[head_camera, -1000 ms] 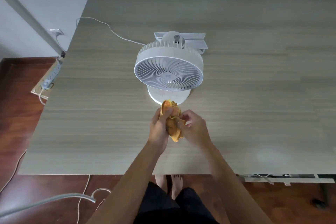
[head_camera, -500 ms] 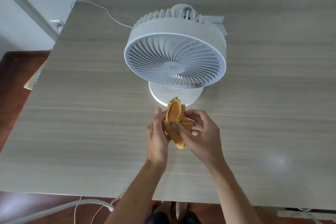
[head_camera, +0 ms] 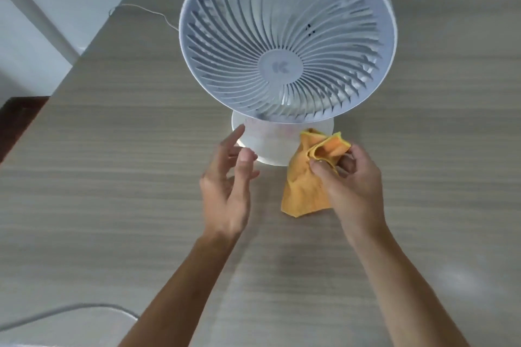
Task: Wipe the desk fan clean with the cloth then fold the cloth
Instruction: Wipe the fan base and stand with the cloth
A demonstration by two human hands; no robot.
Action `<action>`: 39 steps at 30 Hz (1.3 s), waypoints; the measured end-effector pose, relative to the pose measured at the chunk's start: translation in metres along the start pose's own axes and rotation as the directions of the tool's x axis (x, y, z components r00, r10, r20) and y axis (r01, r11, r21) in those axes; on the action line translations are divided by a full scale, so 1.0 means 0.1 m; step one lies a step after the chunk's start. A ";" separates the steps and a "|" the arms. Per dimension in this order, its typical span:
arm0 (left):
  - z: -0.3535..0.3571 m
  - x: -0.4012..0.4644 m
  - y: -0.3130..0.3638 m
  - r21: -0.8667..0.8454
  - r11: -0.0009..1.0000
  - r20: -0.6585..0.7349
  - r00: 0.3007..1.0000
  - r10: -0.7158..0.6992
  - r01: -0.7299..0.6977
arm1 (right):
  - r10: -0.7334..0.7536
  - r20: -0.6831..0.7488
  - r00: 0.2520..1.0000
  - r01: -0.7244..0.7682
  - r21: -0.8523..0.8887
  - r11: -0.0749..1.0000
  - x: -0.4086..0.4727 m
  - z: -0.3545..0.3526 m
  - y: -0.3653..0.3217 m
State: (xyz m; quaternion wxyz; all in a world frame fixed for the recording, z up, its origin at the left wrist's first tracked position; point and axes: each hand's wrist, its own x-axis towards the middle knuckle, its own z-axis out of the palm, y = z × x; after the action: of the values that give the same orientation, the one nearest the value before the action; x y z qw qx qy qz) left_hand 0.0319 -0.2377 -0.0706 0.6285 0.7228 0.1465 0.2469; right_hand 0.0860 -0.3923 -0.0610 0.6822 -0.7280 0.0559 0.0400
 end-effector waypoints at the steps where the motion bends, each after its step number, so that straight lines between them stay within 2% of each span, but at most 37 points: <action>1: -0.04 0.03 -0.10 0.054 0.998 -0.020 0.999 0.036 -0.035 | 0.009 -0.018 1.000 -0.009 0.034 0.999 0.04 -0.02 0.04; 4: -0.13 0.09 -0.33 0.224 0.964 -0.028 0.988 0.153 -0.143 | 0.057 -0.062 0.996 -0.050 0.121 0.991 0.14 -0.06 0.16; 8: -0.18 0.13 -0.45 0.417 0.843 0.004 0.928 0.372 -0.340 | 0.062 -0.113 0.992 -0.042 0.170 0.985 0.26 -0.08 0.24; 14: -0.17 0.21 -0.65 0.535 0.742 0.120 0.905 0.408 -0.405 | 0.054 -0.046 0.997 -0.039 0.284 0.958 0.29 -0.15 0.34; 17: -0.16 0.21 -0.66 0.581 0.715 0.176 0.918 0.357 -0.389 | 0.051 -0.069 0.996 -0.023 0.356 0.934 0.22 -0.20 0.28; 23: -0.19 0.24 -0.68 0.615 0.697 0.202 0.928 0.313 -0.369 | 0.062 -0.131 0.989 0.001 0.429 0.903 0.19 -0.29 0.21; 32: -0.21 0.62 -0.69 0.638 0.727 0.208 0.966 0.155 -0.255 | -0.074 -0.283 0.956 0.156 0.279 0.947 0.56 -0.27 0.09; 39: -0.14 0.99 -0.68 0.577 0.784 0.324 0.945 0.039 -0.230 | -0.163 -0.270 0.949 0.223 0.206 0.953 0.95 -0.15 0.07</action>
State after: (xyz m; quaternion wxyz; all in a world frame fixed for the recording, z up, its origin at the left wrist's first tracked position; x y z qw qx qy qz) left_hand 0.1136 -0.1630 -0.1194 0.3581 0.9232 0.0701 0.1210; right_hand 0.1787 -0.4106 -0.0800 0.7513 -0.6436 0.0736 -0.1262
